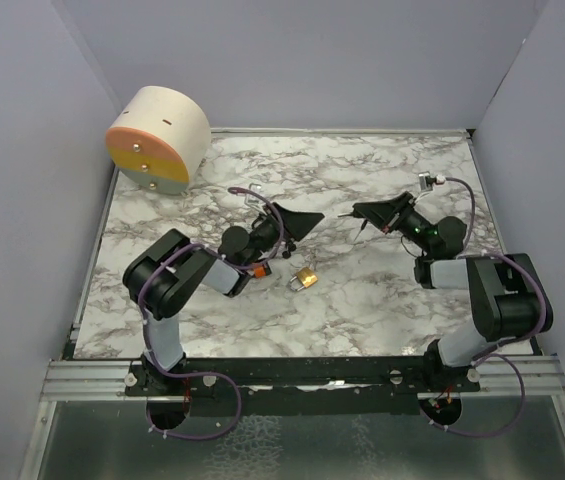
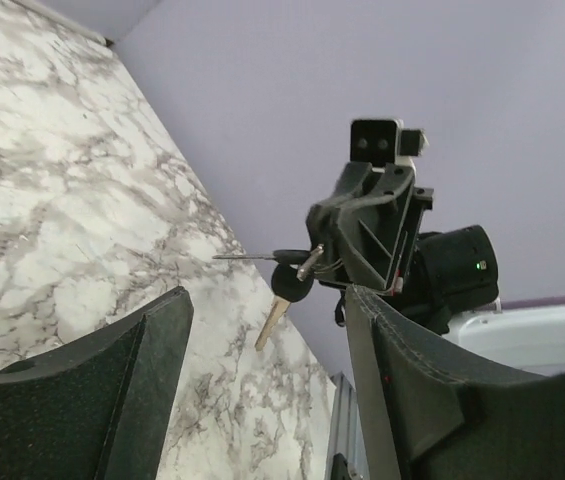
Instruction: Unlock with the key
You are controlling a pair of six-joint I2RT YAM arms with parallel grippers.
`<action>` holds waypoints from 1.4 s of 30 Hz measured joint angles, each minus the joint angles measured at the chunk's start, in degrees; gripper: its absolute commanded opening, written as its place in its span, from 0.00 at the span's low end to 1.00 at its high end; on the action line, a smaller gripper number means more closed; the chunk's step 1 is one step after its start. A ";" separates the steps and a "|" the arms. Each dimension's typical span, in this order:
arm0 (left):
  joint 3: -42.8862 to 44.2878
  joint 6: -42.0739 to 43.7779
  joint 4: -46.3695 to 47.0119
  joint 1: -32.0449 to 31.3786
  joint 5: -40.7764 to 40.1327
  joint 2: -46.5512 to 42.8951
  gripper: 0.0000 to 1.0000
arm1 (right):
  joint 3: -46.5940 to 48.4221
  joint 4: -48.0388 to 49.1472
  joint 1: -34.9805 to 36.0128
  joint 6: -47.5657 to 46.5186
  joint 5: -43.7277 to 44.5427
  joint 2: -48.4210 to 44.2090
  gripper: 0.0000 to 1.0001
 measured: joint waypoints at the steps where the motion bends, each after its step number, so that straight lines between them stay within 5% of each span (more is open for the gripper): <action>1: -0.79 0.24 0.00 1.09 0.28 -0.94 0.75 | 0.00 -1.20 -0.02 -1.77 0.11 -1.51 0.01; 6: -2.91 4.15 -3.82 5.86 1.77 -7.87 0.99 | 1.99 -13.79 -0.02 -12.11 1.09 -9.03 0.01; 14: 3.67 18.80 -30.32 6.99 2.19 -16.94 0.99 | 6.03 -32.85 -0.02 -25.97 4.37 -14.71 0.01; 26: 24.06 40.96 -72.91 7.02 -11.06 -10.43 0.99 | 8.68 -42.66 -0.26 -31.17 4.42 -13.68 0.01; 42: 29.18 56.52 -86.97 8.28 -18.97 0.63 0.99 | 9.55 -44.13 -0.26 -32.61 3.30 -12.50 0.01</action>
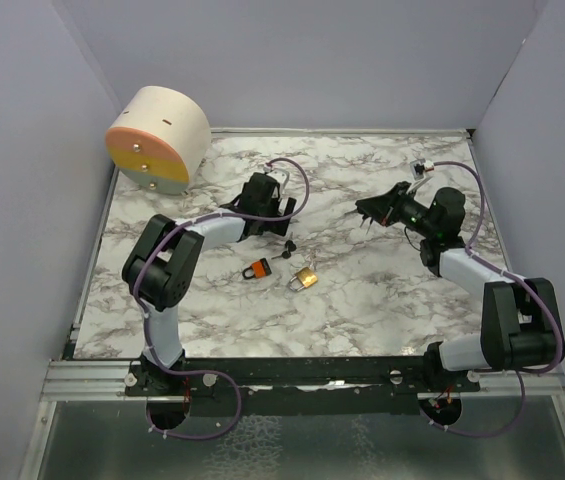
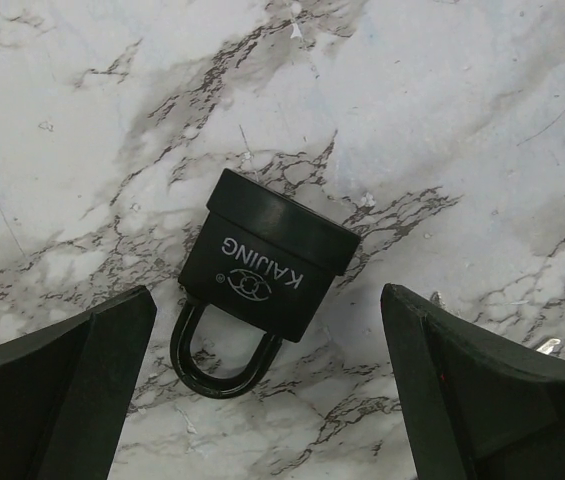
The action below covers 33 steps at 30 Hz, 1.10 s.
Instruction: Unlock with the key
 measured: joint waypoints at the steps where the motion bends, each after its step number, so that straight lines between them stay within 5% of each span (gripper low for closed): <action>1: 0.07 0.42 0.00 0.20 0.00 0.15 0.99 | 0.02 -0.02 0.00 -0.09 0.00 0.00 0.01; 17: 1.31 5.18 1.86 3.19 6.75 3.39 0.98 | 0.02 -0.26 0.00 -0.68 -0.35 0.04 0.01; 33: 1.42 3.76 2.73 3.19 12.76 3.69 0.85 | 0.11 -0.17 0.00 -0.59 -1.25 0.72 0.01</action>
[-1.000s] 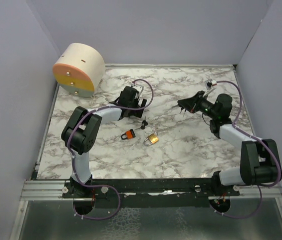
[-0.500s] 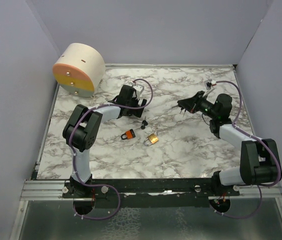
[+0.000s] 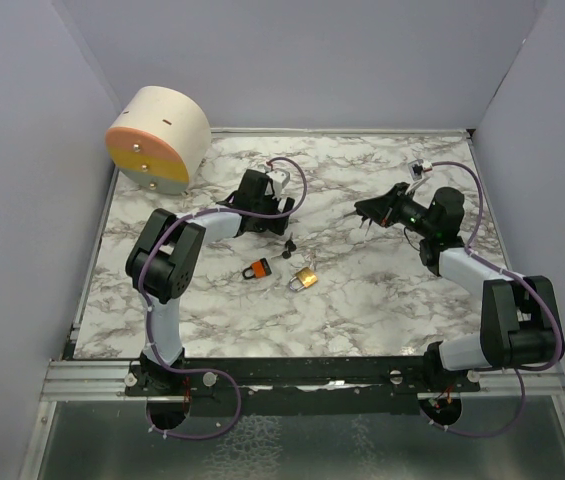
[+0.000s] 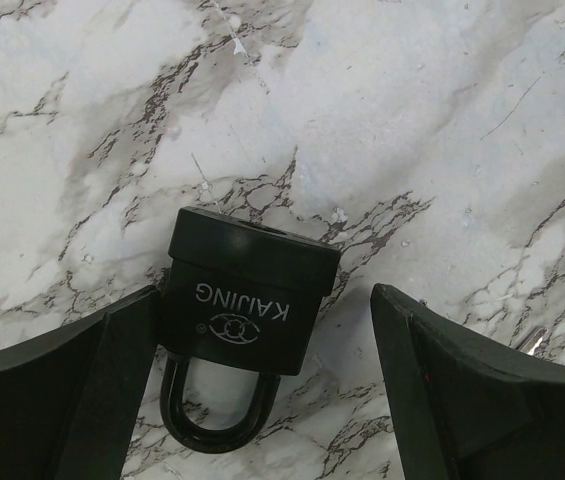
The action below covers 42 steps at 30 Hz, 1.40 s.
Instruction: Unlock with the key
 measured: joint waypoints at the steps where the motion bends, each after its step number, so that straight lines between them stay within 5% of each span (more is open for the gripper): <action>1: -0.02 -0.13 0.04 -0.02 0.00 0.00 0.84 | 0.00 0.00 0.00 0.00 0.00 0.00 0.01; 21: 0.20 -0.42 -1.55 -1.49 -5.97 0.02 0.60 | 0.00 0.02 0.00 0.00 -0.02 0.00 0.01; 23: 0.31 -0.37 -1.92 -1.53 -6.49 0.04 0.49 | 0.00 0.02 0.00 0.02 -0.02 0.00 0.01; 26: 0.70 -0.24 -2.54 -1.53 -7.02 0.11 0.02 | 0.00 0.02 0.00 0.02 -0.04 0.02 0.01; 36: 0.22 1.16 -1.03 -2.27 -7.54 -0.09 0.00 | 1.77 -0.52 0.00 -0.09 -0.39 0.96 0.01; 42: -9.29 2.78 6.38 -4.98 -5.57 -8.09 0.00 | 2.08 -2.67 0.00 -0.24 -0.39 0.72 0.01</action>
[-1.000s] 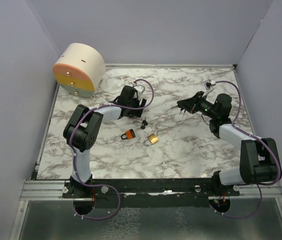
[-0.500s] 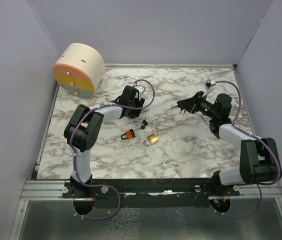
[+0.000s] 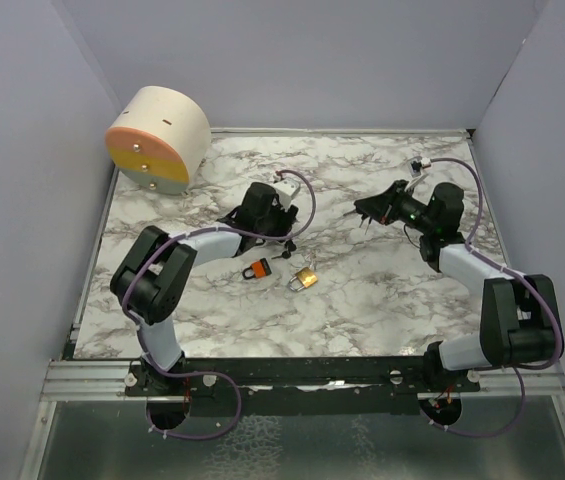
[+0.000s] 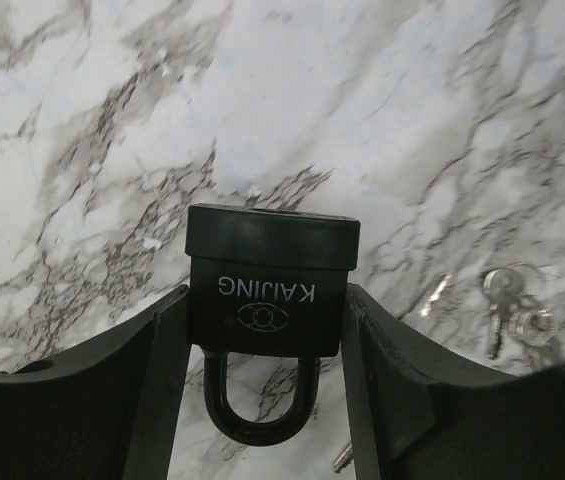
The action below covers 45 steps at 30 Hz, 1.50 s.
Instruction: Unlock with the key
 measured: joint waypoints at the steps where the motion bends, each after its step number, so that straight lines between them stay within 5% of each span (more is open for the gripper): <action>1: -0.57 0.24 0.87 -0.24 0.92 -1.07 0.00 | 0.09 -0.55 0.00 -0.04 0.00 -0.15 0.01; 30: -15.54 14.12 38.34 -6.60 17.03 -11.63 0.00 | 7.50 -14.49 5.97 1.01 2.60 -7.87 0.01; 45: -18.67 16.09 45.42 -7.50 20.31 -12.33 0.00 | 7.89 -16.76 9.07 0.59 5.75 -7.93 0.01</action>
